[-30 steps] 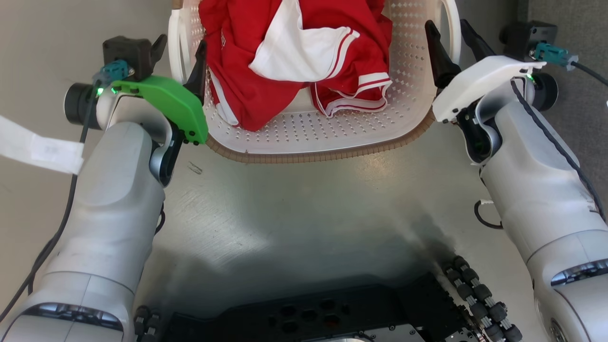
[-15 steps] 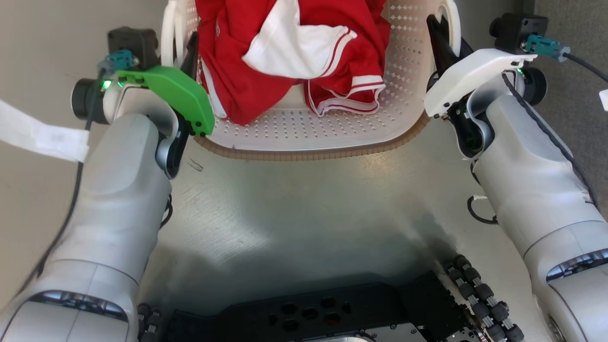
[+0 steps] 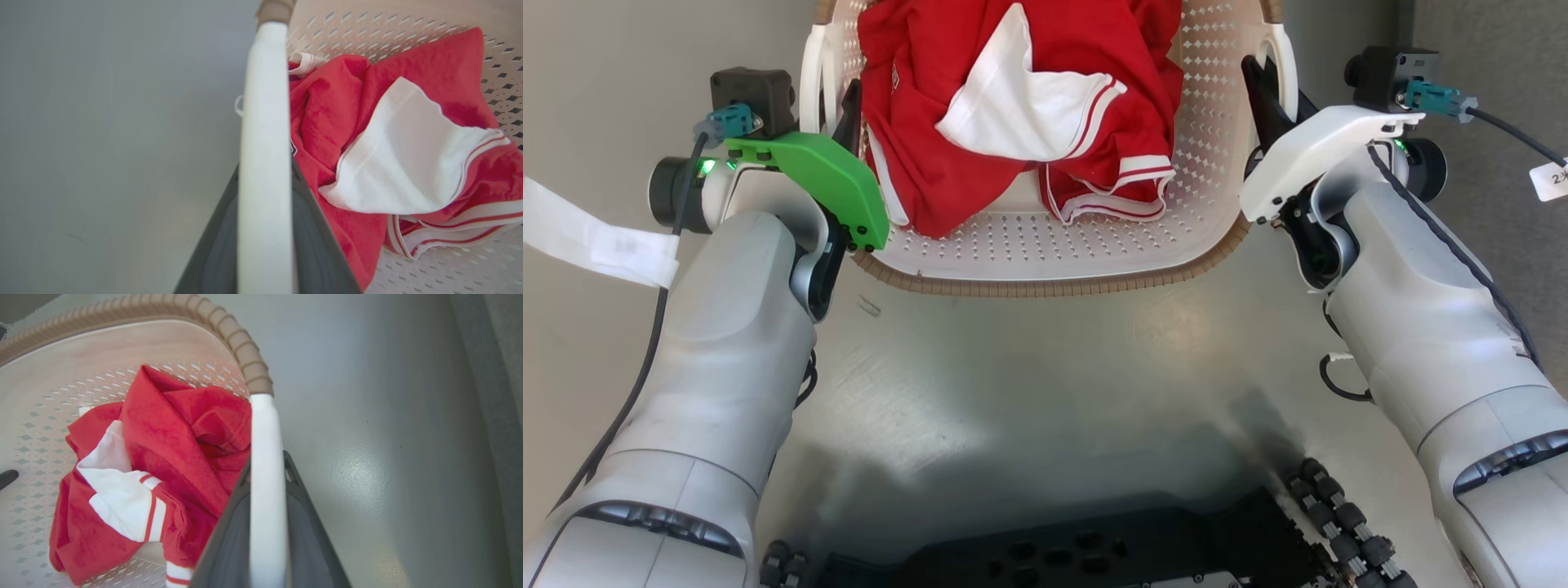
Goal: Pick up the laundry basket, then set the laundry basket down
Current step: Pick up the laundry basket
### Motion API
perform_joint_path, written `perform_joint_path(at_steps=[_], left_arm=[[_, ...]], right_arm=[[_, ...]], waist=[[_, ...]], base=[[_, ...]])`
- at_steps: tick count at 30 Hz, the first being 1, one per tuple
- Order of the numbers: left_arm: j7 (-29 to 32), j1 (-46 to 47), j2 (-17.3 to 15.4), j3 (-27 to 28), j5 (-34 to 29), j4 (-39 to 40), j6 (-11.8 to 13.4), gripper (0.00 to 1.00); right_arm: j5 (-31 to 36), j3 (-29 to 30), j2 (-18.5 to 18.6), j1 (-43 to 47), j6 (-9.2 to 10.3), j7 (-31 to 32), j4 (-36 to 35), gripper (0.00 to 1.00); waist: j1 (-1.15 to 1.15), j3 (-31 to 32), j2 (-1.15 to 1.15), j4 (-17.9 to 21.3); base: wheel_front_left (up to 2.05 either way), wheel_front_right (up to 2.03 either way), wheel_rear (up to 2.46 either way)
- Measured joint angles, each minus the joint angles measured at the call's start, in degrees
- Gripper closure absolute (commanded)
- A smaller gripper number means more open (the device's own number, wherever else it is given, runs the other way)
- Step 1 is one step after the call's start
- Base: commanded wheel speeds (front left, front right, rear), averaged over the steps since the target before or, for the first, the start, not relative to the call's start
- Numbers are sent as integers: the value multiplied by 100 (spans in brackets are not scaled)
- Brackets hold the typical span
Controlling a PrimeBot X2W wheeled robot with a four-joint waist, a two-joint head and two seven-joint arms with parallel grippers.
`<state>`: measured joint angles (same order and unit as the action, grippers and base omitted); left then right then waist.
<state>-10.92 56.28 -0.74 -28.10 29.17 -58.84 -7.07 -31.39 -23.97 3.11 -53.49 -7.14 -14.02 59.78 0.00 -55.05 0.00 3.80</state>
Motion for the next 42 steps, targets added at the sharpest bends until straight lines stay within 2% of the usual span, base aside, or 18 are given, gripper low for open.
perform_joint_path(at_steps=[19, 42], left_arm=[[187, -427, -22, -547, 603, -294, 3, 100], [805, -1548, -26, -1033, 1449, -436, 3, 100]], right_arm=[[-449, -693, 15, 343, 9, 66, 236, 100], [-1274, -1503, 21, 1269, 18, 1038, 370, 100]], waist=[[0, 1272, 0, 38], [1, 3231, 0, 180]], base=[[0, 0, 0], [0, 0, 0]])
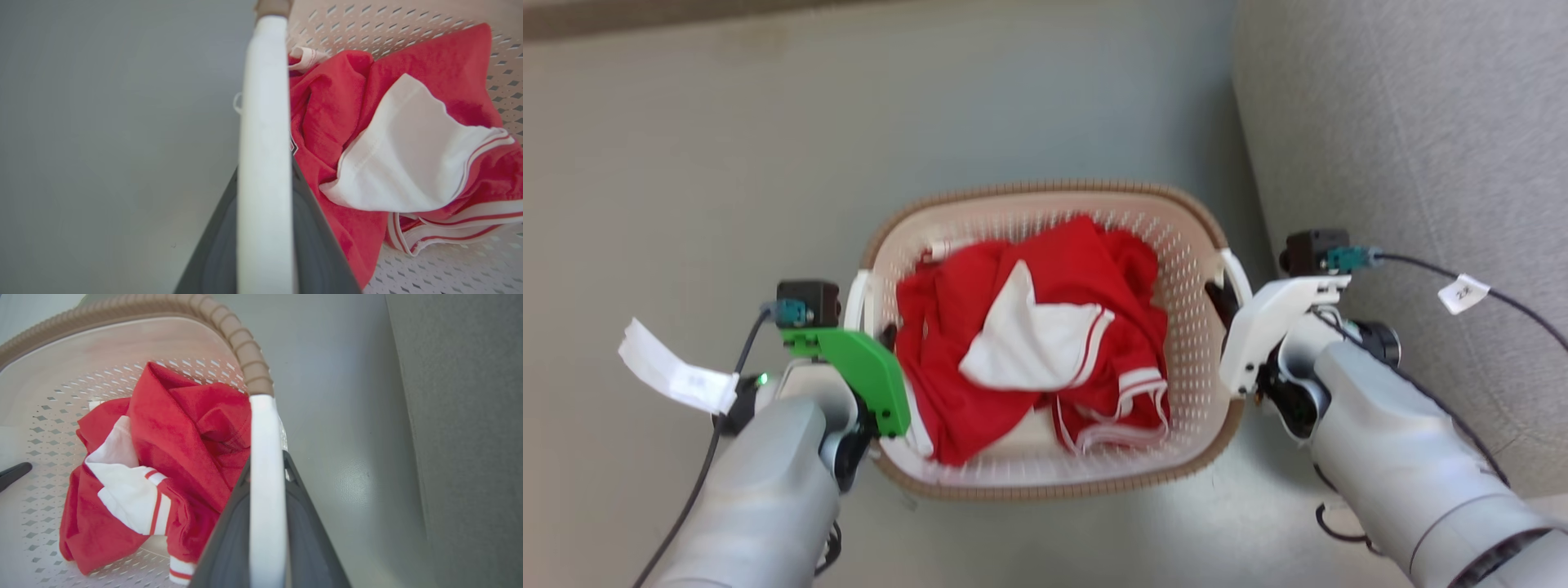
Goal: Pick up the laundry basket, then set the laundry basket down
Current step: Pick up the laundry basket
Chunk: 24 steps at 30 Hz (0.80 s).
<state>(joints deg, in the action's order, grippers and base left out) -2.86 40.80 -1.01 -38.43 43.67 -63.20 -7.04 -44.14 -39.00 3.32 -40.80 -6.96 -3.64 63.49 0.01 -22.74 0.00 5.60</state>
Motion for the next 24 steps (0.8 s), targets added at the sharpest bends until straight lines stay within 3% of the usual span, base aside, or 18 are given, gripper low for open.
perform_joint_path(at_steps=[24], left_arm=[[600, -1178, -20, -445, 822, -9, 80, 100]], right_arm=[[-594, -621, 19, 1106, 47, 712, -15, 100]], waist=[[0, 1890, 0, 30]], base=[[0, 0, 0]])
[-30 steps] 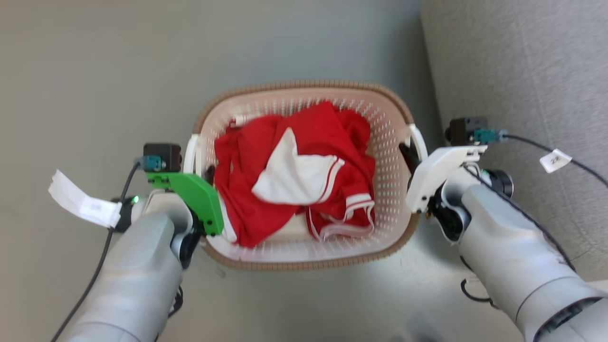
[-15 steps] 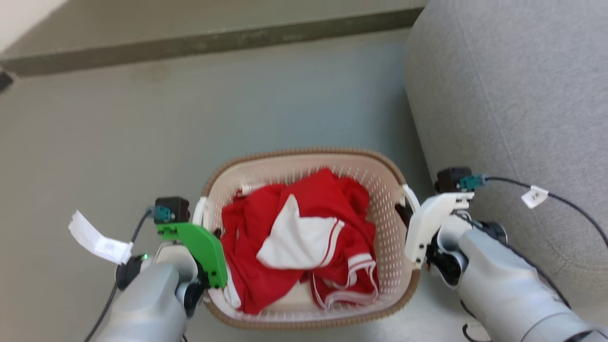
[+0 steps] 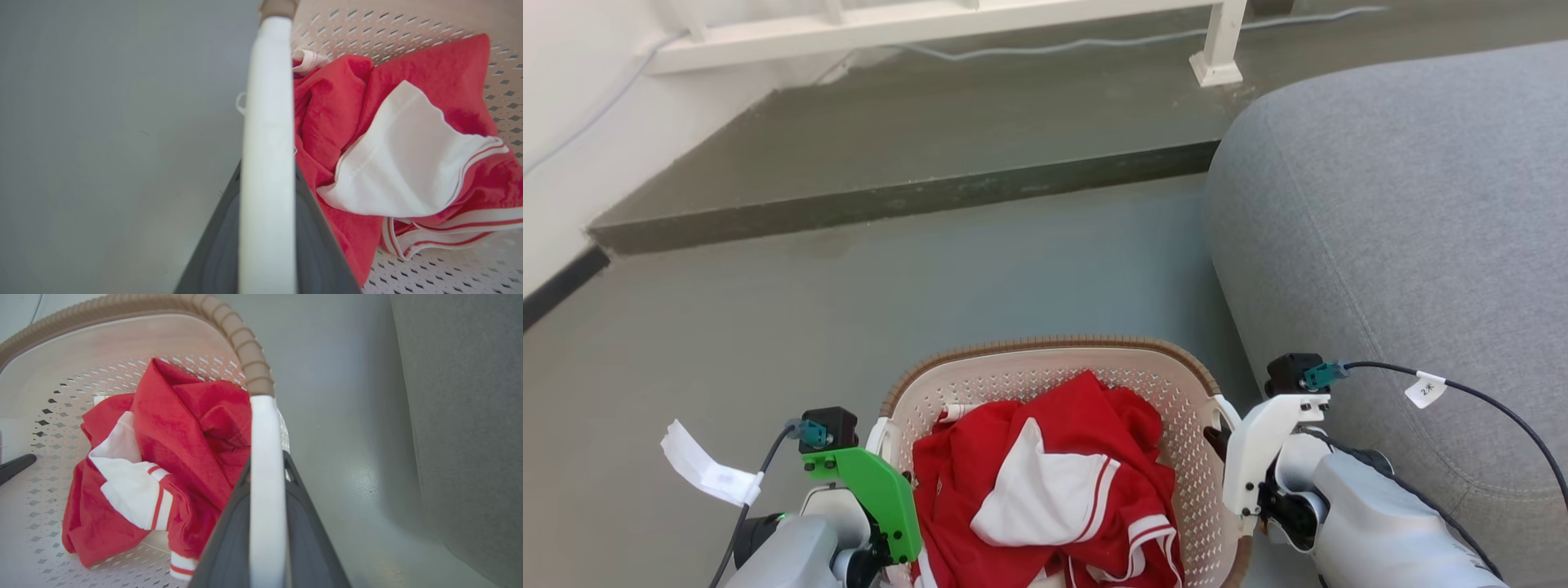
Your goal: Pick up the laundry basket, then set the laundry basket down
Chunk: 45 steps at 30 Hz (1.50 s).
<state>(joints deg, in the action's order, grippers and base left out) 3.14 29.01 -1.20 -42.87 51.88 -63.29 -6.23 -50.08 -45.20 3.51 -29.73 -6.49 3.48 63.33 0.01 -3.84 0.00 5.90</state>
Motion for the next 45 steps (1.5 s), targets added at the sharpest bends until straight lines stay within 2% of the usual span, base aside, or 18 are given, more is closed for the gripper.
perform_joint_path(at_steps=[17, 45], left_arm=[[345, -4, -19, -215, 347, 122, 280, 100], [438, -21, -54, -553, 703, 266, 481, 100]], right_arm=[[-247, -221, 70, -1, 2, 341, -75, 100], [-598, -527, 216, -8, 4, 447, -185, 100]], waist=[[0, 179, 0, -12], [0, 114, 0, -32]], base=[[0, 0, 0], [0, 0, 0]])
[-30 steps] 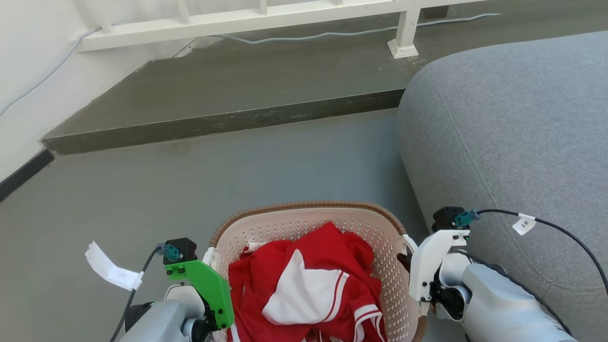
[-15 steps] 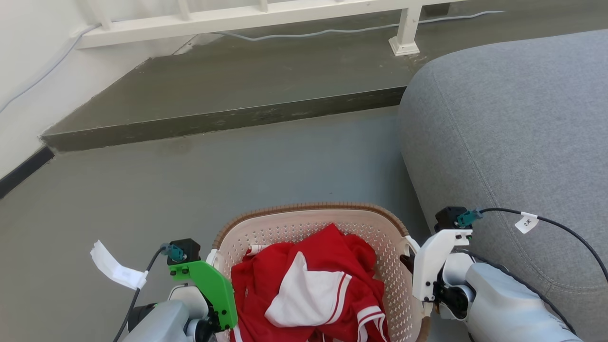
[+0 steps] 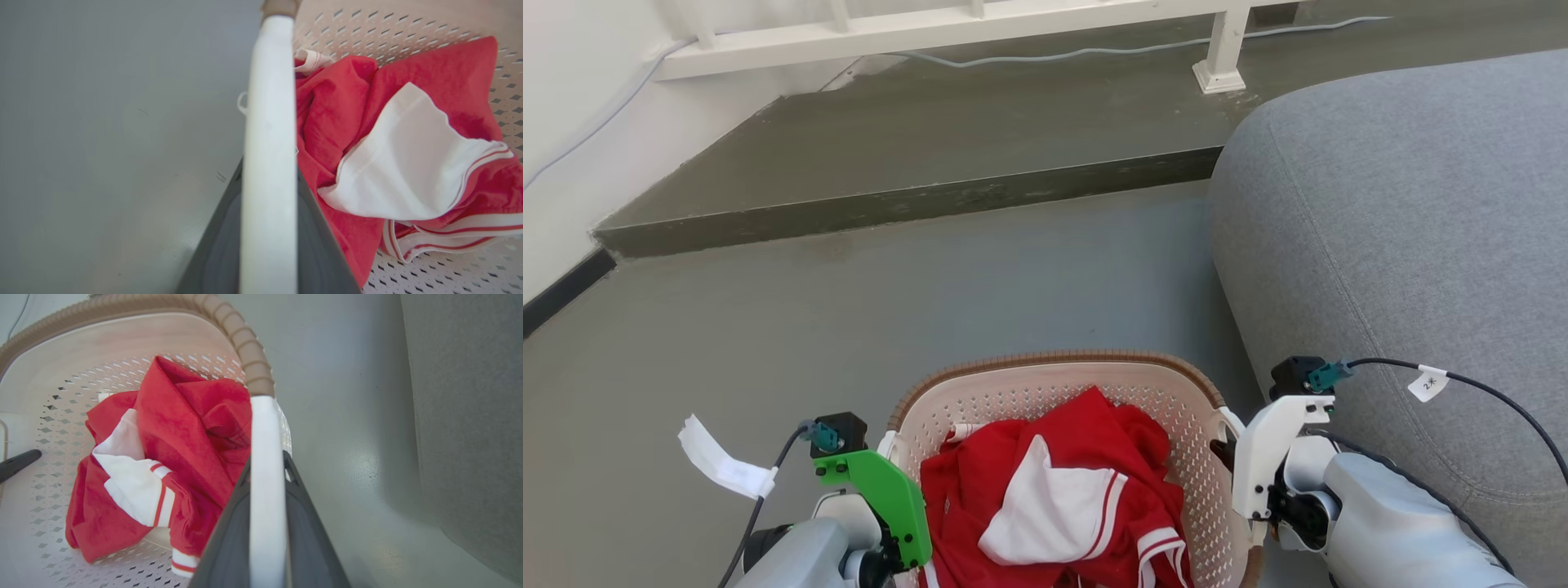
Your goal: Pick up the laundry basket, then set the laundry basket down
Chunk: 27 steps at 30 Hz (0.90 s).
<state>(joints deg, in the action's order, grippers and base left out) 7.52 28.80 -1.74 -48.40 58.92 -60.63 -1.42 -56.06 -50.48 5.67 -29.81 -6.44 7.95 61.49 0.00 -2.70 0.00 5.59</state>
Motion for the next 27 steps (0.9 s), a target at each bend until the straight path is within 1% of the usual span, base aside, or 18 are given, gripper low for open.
perform_joint_path(at_steps=[9, 14, 27], left_arm=[[-10, 6, -4, -62, 80, 34, 51, 100], [-182, 51, -4, -71, 90, 104, 102, 100], [-735, 652, -12, -80, 73, 221, 197, 100]], right_arm=[[-49, -58, 37, -44, 0, -8, -40, 100], [-59, -69, 93, -141, -1, -122, -78, 100], [-45, -66, 216, -766, -1, -616, -216, 100]], waist=[[0, -103, 0, 4], [0, -268, 0, 14], [-1, -1046, 0, 30]], base=[[0, 0, 0], [0, 0, 0], [0, 0, 0]])
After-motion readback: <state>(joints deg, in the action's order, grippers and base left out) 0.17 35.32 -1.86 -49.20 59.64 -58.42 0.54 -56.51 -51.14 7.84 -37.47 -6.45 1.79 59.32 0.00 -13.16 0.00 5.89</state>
